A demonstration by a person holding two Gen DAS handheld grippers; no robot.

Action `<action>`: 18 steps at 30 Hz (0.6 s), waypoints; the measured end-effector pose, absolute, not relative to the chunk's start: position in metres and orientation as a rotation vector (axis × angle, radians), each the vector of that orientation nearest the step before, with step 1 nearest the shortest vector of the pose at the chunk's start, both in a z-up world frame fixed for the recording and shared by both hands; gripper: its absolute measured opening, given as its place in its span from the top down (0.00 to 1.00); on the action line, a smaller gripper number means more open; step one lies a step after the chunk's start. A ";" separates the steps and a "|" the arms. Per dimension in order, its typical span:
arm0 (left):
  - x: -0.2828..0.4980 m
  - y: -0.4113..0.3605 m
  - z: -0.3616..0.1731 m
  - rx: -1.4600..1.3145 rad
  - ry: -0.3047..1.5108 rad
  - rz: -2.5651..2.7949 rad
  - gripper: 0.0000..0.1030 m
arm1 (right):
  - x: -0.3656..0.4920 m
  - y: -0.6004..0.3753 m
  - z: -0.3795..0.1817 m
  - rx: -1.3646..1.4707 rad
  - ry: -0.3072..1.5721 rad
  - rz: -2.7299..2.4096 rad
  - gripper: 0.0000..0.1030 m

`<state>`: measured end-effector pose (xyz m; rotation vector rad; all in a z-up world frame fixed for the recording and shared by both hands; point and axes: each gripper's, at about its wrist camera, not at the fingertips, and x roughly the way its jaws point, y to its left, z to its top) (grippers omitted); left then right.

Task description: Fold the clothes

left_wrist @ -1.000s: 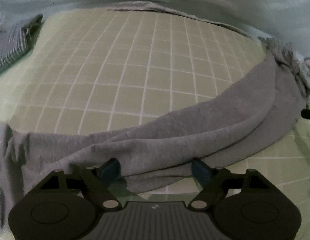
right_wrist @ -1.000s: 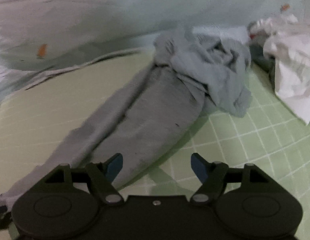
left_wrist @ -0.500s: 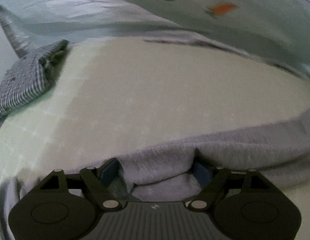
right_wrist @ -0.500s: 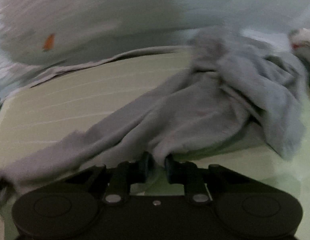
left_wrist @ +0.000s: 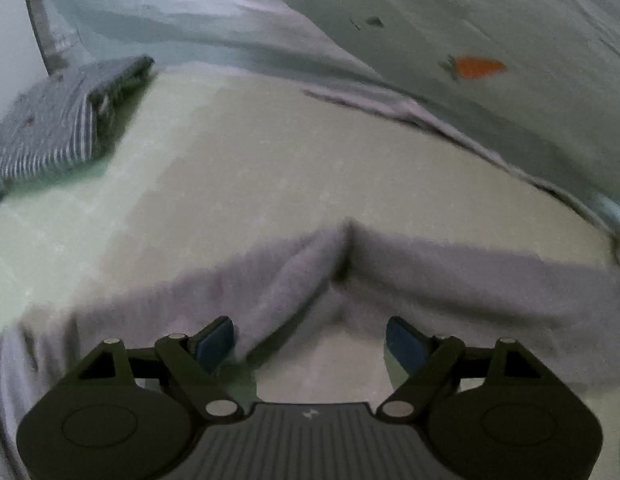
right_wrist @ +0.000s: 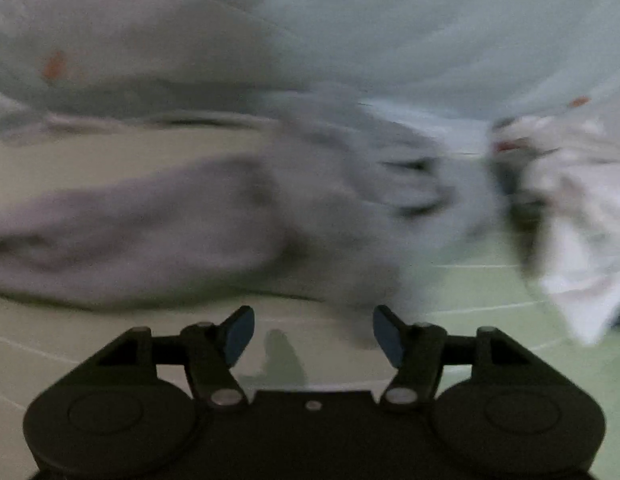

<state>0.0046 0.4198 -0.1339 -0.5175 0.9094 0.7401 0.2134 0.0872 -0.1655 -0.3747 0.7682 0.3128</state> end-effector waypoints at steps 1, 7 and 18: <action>0.000 0.412 -0.134 -0.518 0.923 0.722 0.18 | 0.219 0.082 -0.168 -0.364 0.771 0.317 0.35; -0.028 0.361 -0.127 -0.526 0.973 0.622 0.18 | 0.238 0.070 -0.182 -0.388 0.789 0.393 0.83; -0.087 0.332 -0.092 -0.504 0.865 0.587 0.18 | 0.127 0.064 -0.162 -0.246 0.841 0.544 0.91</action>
